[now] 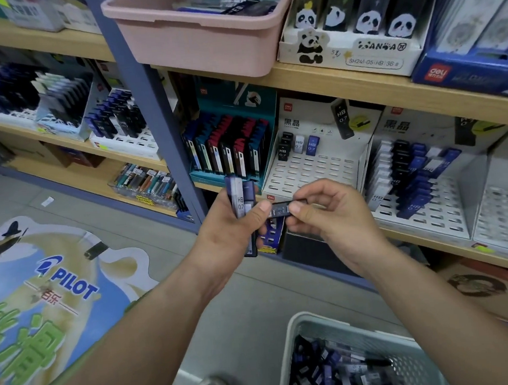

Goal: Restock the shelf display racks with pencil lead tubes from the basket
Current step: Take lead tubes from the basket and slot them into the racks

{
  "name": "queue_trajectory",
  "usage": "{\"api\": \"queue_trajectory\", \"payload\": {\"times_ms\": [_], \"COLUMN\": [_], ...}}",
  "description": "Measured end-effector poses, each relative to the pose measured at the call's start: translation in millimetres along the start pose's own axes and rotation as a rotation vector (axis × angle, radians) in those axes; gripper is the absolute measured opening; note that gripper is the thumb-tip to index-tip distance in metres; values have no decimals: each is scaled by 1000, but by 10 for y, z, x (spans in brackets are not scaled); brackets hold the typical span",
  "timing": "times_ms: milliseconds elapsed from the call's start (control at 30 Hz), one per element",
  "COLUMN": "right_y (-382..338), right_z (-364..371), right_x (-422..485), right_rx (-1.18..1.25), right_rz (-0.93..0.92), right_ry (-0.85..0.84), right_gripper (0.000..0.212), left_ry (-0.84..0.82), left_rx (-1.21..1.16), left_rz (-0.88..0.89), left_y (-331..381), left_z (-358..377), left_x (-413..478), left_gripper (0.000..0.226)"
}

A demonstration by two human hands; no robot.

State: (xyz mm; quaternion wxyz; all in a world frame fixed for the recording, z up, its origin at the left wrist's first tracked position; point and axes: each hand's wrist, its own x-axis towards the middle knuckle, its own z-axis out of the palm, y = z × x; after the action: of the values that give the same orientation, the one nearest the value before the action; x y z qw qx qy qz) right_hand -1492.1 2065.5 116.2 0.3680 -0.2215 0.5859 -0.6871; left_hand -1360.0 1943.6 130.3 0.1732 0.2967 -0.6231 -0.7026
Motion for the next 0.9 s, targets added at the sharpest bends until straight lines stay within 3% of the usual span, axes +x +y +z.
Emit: {"api": "queue_trajectory", "payload": {"times_ms": [233,333,533,767,900], "right_y": [-10,-20,39,-34,-69], "right_z": [54,82,82,17,26], "right_x": [-160,-177,-132,-150,-137], "right_rx": [-103,-178,-108,-165,-251], "right_rz": [70,76,94,23,-21], "right_ry": [-277,-384,-239,-247,-256], "right_gripper": [28,26,24,20,36], "left_ry": [52,44,87,103,94], "left_rx": [80,153,368,405,431], "left_rz": [119,197,267,253,254], "left_y": [63,73,73,101,123], "left_z": [16,43,26,-57,-65], "left_x": [-37,-47,-69,-62,-61], "left_gripper": [9,17,16,13,13]}}
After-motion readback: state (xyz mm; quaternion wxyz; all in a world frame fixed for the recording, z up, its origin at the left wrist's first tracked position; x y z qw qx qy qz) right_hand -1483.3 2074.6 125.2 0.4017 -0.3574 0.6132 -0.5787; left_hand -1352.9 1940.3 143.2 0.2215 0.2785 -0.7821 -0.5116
